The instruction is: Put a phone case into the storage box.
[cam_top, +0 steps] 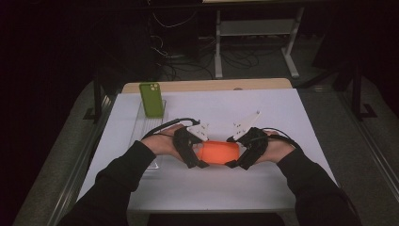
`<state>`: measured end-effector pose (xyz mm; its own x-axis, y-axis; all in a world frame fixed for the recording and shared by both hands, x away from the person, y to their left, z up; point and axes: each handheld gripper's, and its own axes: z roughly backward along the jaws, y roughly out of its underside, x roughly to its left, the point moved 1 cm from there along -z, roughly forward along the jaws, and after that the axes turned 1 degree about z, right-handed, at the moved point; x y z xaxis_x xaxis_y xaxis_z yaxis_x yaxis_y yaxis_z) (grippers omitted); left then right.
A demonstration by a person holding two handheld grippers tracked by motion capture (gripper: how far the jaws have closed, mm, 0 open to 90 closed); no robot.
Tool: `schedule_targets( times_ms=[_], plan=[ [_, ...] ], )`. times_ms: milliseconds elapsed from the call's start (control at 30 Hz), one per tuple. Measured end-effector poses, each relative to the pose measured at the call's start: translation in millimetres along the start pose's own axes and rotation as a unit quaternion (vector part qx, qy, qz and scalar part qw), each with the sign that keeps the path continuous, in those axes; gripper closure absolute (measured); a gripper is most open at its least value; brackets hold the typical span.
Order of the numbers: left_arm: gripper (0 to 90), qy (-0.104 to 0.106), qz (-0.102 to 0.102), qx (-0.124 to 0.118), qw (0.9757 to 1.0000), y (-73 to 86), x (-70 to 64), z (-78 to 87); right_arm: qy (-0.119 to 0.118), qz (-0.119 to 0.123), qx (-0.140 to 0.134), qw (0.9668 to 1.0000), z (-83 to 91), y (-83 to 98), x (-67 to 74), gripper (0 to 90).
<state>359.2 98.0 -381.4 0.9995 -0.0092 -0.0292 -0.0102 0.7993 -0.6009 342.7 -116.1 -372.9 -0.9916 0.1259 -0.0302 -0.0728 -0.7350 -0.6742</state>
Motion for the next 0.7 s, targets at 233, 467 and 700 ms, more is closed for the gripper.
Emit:
schedule_targets(
  times_ms=[233, 467, 700],
  plan=[
    [13.5, 0.004, -0.010, 0.006, 0.9999, 1.3, -2.0, 0.7, -0.005, 0.000, 0.001, 1.0000, -2.1, -0.4, 0.5, 15.1],
    [14.8, 0.008, -0.010, 0.011, 0.9999, 0.4, -3.0, -1.2, -0.009, 0.004, 0.004, 0.9999, -2.5, 1.2, 1.0, 14.7],
    [15.3, 0.007, 0.010, 0.000, 0.9999, 5.9, -4.0, -3.1, -0.009, -0.011, 0.022, 0.9997, -6.5, 4.4, 1.2, 6.7]
  ],
)
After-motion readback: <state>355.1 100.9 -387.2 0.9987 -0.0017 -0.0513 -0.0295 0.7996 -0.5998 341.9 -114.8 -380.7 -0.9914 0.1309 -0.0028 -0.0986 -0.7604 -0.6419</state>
